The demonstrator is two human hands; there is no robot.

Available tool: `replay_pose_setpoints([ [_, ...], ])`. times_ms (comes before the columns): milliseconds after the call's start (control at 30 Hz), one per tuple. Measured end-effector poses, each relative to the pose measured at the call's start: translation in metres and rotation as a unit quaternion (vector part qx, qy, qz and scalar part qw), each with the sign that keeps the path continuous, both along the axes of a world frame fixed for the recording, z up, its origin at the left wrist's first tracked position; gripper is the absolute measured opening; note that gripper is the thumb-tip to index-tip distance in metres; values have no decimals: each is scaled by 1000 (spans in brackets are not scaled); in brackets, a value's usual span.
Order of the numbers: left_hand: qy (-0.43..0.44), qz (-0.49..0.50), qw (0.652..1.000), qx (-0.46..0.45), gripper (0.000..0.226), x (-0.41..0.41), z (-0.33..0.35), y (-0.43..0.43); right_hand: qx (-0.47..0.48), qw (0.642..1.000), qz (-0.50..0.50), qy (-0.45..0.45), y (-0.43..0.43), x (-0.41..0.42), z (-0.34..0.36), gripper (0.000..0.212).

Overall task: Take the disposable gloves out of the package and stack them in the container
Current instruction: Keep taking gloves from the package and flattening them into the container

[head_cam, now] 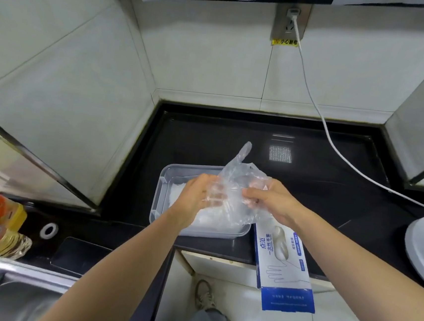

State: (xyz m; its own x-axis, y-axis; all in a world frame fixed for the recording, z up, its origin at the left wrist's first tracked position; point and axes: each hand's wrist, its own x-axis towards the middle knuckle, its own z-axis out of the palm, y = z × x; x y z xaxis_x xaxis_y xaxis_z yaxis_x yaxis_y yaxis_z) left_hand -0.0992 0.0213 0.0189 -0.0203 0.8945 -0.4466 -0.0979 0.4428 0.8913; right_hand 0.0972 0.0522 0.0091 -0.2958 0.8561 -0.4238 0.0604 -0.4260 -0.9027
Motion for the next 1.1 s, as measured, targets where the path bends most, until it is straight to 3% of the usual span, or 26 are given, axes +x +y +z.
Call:
replay_pose_setpoints([
  [67, 3, -57, 998, -7, 45, -5, -6, 1, 6, 1000, -8, -18, -2, -8, -2, 28],
  [100, 29, -65, 997, -10, 43, -4, -8, 1, 6, 1000, -10, -19, -3, -12, -3, 28],
  [200, 114, 98, 988, -44, 17, -5, -14, 8, 1, 999, -38, -28, -2, -18, -6, 30],
  [300, -36, 210, 974, -70, 27, -19, -12, 14, -4, 997, -68, -31, 0, -20, -9, 31],
  [367, -112, 138, 971, -157, 41, -24, -4, 13, 1, 997, -69, -20, -1, -25, -10, 34],
  [400, -108, 87, 973, -187, 47, -23, -4, 13, 4, 998, -67, -19, -2, -29, -10, 34],
  [467, -3, 52, 981, -190, 45, -19, -11, 14, 7, 998, -56, -35, -3, -37, -13, 35],
  [500, 58, 79, 981, -170, 36, -16, -14, 16, 4, 997, -47, -55, -3, -40, -14, 34],
  [567, 89, 124, 980, -129, 17, -19, -20, 17, -8, 997, -29, -71, -1, -42, -15, 26],
  [633, 120, 128, 982, -67, 13, -27, -24, 16, -21, 998, -37, -52, 4, -40, -11, 27],
  [667, 138, 106, 984, -37, 14, -31, -25, 14, -14, 998, -44, -53, 9, -37, -8, 34],
  [733, 198, 32, 979, -28, 12, -36, -25, 12, 14, 998, -34, -56, 21, -37, -1, 71],
  [800, 230, -9, 972, -45, 12, -37, -23, 12, 31, 997, 4, -76, 31, -43, 6, 85],
  [933, 175, -1, 984, -25, 25, -42, -20, 11, 15, 993, 52, -108, 39, -63, 4, 39],
  [1100, 196, 107, 974, 30, 41, -60, -30, 6, 2, 990, -80, -113, 36, -73, 0, 23],
])
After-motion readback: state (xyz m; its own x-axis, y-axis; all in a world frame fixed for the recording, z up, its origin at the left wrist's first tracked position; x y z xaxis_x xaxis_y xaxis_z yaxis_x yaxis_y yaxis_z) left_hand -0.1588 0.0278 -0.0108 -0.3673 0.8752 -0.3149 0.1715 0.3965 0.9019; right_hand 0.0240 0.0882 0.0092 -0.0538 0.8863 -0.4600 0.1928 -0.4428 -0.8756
